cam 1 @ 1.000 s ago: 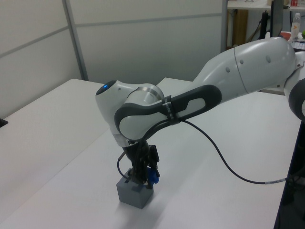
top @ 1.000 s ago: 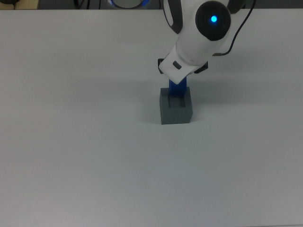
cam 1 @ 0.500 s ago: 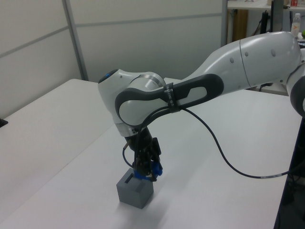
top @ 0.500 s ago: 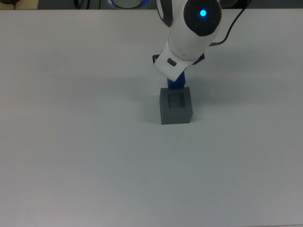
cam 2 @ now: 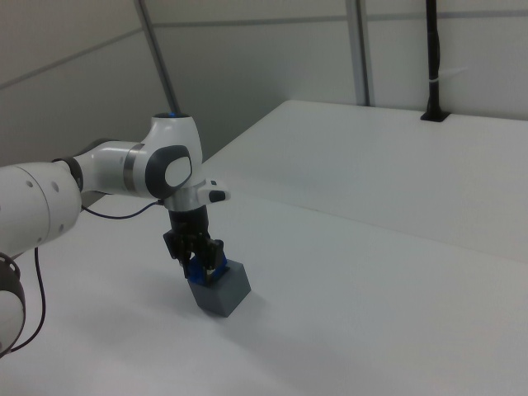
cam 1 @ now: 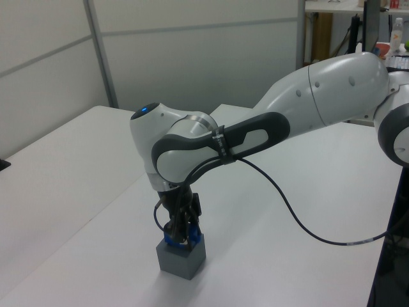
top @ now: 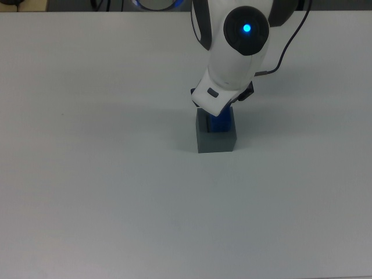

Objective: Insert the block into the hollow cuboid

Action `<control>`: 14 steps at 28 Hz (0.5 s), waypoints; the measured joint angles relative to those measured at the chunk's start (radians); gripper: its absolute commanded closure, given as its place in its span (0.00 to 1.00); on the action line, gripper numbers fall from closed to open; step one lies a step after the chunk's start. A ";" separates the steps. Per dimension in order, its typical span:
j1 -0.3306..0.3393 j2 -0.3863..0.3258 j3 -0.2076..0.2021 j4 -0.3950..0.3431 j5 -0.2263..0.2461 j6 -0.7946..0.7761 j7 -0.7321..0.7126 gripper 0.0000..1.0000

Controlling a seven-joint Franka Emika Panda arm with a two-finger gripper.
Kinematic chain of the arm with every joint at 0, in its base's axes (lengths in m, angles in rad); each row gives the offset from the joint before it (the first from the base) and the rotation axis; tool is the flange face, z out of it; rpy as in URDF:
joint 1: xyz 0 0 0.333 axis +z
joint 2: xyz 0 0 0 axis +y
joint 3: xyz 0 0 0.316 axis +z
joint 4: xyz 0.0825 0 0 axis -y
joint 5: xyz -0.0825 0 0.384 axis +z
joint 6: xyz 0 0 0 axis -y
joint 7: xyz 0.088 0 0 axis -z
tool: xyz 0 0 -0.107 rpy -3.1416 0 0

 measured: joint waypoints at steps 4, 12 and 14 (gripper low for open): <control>0.003 0.011 0.000 0.000 0.000 0.008 0.000 0.18; 0.004 0.015 0.000 0.000 -0.004 0.018 0.000 0.00; 0.004 0.015 0.000 0.000 -0.005 0.018 0.000 0.00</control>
